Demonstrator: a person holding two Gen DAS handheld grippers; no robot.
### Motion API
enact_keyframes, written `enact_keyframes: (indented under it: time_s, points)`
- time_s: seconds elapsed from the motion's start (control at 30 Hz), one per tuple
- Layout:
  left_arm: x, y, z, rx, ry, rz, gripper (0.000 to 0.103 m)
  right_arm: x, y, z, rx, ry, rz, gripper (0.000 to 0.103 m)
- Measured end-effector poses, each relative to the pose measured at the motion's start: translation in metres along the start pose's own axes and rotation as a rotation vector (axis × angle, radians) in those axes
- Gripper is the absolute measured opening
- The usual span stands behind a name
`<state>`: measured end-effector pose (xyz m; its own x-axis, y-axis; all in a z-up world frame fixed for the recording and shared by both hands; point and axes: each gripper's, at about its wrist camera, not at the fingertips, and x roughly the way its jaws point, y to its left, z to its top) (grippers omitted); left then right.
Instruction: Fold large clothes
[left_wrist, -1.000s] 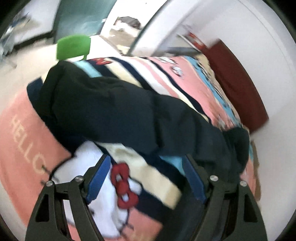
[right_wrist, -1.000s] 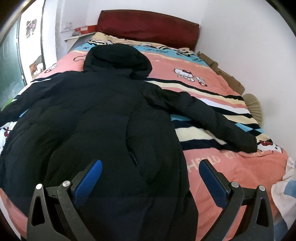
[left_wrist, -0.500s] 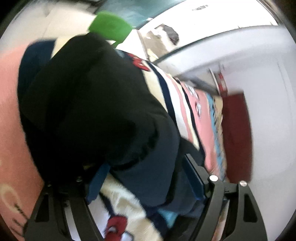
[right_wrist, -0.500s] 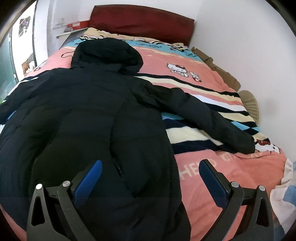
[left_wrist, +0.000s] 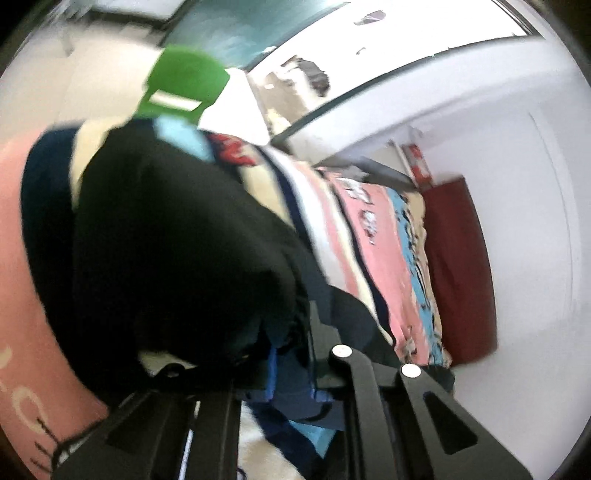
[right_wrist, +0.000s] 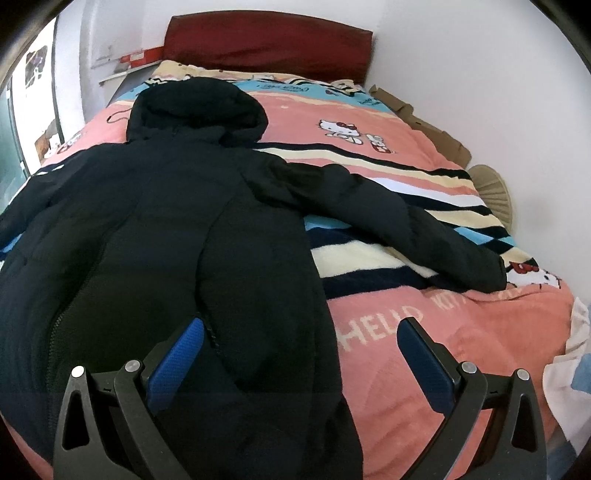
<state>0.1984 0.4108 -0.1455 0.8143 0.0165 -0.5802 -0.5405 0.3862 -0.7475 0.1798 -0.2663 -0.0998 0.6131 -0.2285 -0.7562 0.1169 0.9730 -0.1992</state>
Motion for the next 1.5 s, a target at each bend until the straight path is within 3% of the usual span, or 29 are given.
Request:
enact_keyframes:
  time_s: [0.2,0.33,0.57,0.77,0.87,1.07,1.23,1.33,1.43,1.5]
  points:
    - [-0.007,-0.091,0.008,0.19,-0.017,-0.051,0.011,-0.006,-0.016,-0.003,0.042,-0.018,-0.002,0.103]
    - [-0.015,-0.166,-0.009,0.326,0.0,-0.131,0.01,-0.007,-0.029,-0.006,0.075,-0.026,-0.005,0.103]
    - [-0.014,-0.285,-0.087,0.592,0.113,-0.257,0.01,-0.007,-0.046,-0.011,0.12,-0.036,-0.001,0.103]
    - [0.034,-0.347,-0.176,0.765,0.247,-0.263,0.01,-0.001,-0.057,-0.017,0.148,-0.033,0.005,0.103]
    - [0.063,-0.36,-0.222,0.844,0.304,-0.221,0.01,0.002,-0.063,-0.019,0.163,-0.03,-0.002,0.103]
    - [0.123,-0.359,-0.313,1.035,0.386,-0.057,0.011,0.02,-0.076,-0.022,0.199,-0.001,-0.017,0.103]
    - [0.149,-0.316,-0.374,1.214,0.426,0.066,0.02,0.032,-0.081,-0.025,0.207,0.019,-0.028,0.103]
    - [0.153,-0.308,-0.397,1.294,0.49,0.054,0.037,0.037,-0.082,-0.025,0.206,0.025,-0.035,0.102]
    - [0.148,-0.306,-0.408,1.332,0.528,-0.002,0.045,0.04,-0.084,-0.025,0.211,0.029,-0.036,0.103]
    - [0.138,-0.305,-0.399,1.329,0.552,-0.056,0.046,0.043,-0.084,-0.025,0.215,0.032,-0.036,0.103]
